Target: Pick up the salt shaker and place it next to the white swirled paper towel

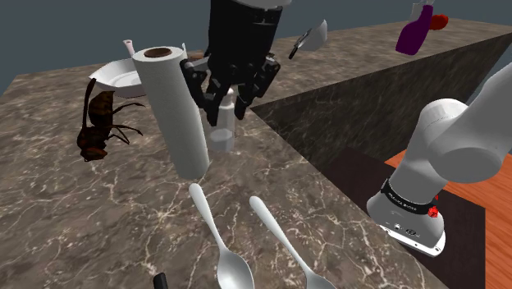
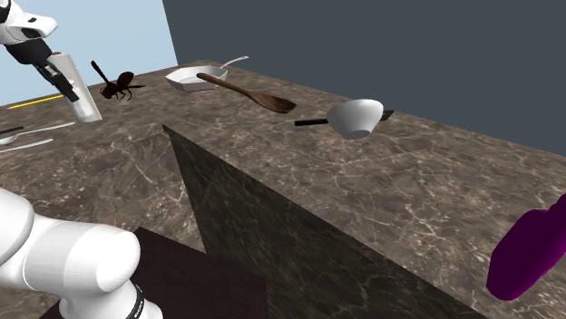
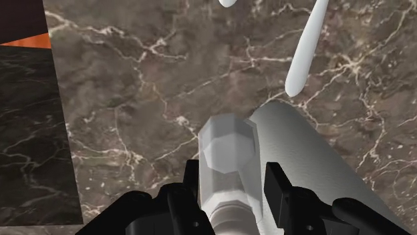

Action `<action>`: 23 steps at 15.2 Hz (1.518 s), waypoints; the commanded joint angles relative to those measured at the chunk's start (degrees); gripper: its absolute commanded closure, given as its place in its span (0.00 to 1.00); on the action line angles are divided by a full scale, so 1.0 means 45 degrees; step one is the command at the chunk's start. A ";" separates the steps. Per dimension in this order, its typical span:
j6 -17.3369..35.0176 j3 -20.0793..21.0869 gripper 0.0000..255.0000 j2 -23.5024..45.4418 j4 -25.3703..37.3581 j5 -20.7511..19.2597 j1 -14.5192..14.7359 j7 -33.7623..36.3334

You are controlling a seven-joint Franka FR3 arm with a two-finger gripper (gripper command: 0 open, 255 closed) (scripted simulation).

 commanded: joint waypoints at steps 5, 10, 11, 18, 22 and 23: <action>0.1147 0.0110 1.00 -0.0076 -0.1213 0.0061 0.0071 0.0111; 0.1147 0.0110 1.00 -0.0076 -0.1213 0.0061 0.0071 0.0111; 0.1147 0.0110 1.00 -0.0076 -0.1213 0.0061 0.0071 0.0111; 0.1147 0.0110 0.00 -0.0076 -0.1213 0.0061 0.0071 0.0110; -0.0132 -0.0055 0.00 -0.0397 -0.0225 0.0188 0.0147 0.0006; -0.0467 -0.0088 0.00 -0.0452 0.0060 0.0207 0.0157 -0.0011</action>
